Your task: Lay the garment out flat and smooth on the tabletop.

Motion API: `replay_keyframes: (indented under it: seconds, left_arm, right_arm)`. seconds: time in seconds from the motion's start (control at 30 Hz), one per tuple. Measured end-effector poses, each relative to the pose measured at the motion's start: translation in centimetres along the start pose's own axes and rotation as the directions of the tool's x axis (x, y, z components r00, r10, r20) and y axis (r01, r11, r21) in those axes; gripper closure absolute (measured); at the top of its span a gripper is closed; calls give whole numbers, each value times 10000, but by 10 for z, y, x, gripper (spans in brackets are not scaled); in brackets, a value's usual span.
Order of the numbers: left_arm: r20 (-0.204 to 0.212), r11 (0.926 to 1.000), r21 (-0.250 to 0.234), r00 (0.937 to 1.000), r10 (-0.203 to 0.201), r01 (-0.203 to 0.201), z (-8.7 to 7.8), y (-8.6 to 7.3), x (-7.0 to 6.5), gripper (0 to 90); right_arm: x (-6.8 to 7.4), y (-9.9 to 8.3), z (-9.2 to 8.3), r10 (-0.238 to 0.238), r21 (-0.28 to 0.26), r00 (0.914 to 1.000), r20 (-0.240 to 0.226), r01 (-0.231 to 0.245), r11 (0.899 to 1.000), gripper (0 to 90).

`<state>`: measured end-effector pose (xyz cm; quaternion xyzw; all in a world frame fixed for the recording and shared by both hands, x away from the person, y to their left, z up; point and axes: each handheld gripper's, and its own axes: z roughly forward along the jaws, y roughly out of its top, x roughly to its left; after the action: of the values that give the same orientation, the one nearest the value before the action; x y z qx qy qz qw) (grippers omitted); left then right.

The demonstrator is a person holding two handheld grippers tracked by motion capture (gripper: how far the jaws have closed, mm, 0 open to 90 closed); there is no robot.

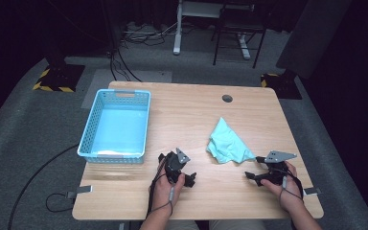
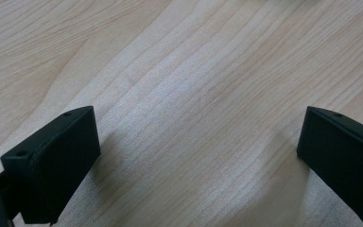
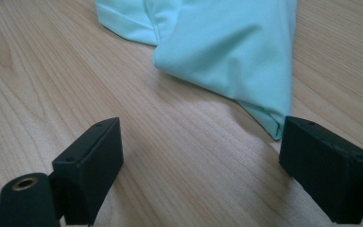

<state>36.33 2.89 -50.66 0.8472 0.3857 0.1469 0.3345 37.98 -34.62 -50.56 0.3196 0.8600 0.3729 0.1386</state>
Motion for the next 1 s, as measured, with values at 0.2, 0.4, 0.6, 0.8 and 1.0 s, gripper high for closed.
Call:
replay_keyframes:
  seconds: [0.2,0.4,0.6,0.8,1.0]
  left_arm:
    - [122,9999,-4,9998,139,-139,0,-1,2,2]
    - [118,9999,-1,9998,137,-137,-1,-1,2,1]
    - [120,9999,3,9998,146,-146,-1,-1,2,2]
    - [121,9999,2,9998,144,-145,-1,-1,2,2]
    - [143,9999,-1,9998,170,-170,-1,-1,3,2]
  right_arm:
    - [0,0,0,1,0,10000,-1,-1,10000,141]
    - [0,0,0,3,0,10000,-2,-3,10000,142]
    - [0,0,0,2,2,10000,-1,-2,10000,141]
    - [0,0,0,1,7,10000,3,-1,10000,142]
    - [0,0,-1,-16,-24,10000,-52,16,10000,174]
